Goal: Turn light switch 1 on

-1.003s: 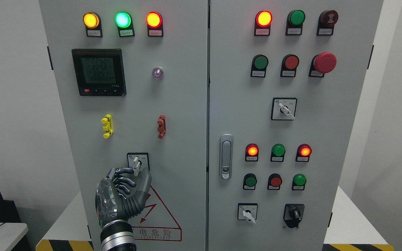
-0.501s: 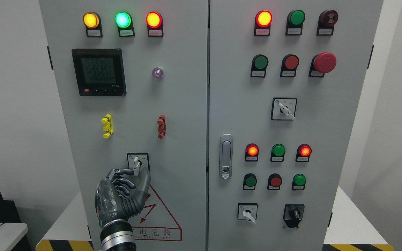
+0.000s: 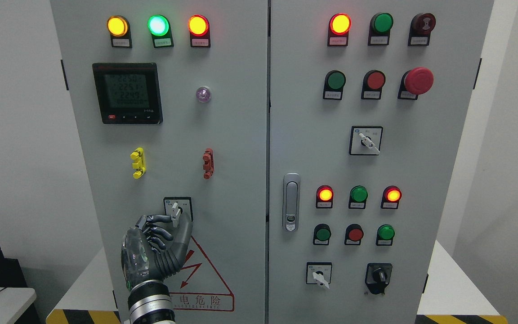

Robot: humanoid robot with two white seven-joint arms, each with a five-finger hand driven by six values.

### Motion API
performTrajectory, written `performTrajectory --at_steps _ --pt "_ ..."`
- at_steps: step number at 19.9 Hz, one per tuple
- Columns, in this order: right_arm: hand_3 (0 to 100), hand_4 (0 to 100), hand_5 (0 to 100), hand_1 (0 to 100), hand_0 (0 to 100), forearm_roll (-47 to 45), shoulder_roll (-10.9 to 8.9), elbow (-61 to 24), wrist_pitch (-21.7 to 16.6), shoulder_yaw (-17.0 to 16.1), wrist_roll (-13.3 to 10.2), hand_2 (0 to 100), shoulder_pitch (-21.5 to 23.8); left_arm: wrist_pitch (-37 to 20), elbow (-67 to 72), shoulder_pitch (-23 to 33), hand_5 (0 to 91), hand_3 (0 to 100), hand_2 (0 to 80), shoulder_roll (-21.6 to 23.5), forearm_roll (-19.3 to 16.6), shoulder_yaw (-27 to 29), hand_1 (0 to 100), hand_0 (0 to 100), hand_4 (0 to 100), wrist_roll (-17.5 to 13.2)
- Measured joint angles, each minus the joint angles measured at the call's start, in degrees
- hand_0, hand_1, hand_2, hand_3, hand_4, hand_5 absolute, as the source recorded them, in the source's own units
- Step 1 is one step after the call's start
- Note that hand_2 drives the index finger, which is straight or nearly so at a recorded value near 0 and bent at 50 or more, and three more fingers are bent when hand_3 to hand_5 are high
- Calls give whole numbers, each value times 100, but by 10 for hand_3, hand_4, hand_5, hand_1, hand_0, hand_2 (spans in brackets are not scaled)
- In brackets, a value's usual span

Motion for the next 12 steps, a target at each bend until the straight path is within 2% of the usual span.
performTrajectory --at_steps 12 --pt "0 0 0 389 120 0 -1 0 0 0 0 0 0 76 -6 -53 884 863 546 -4 56 34 543 212 922 6"
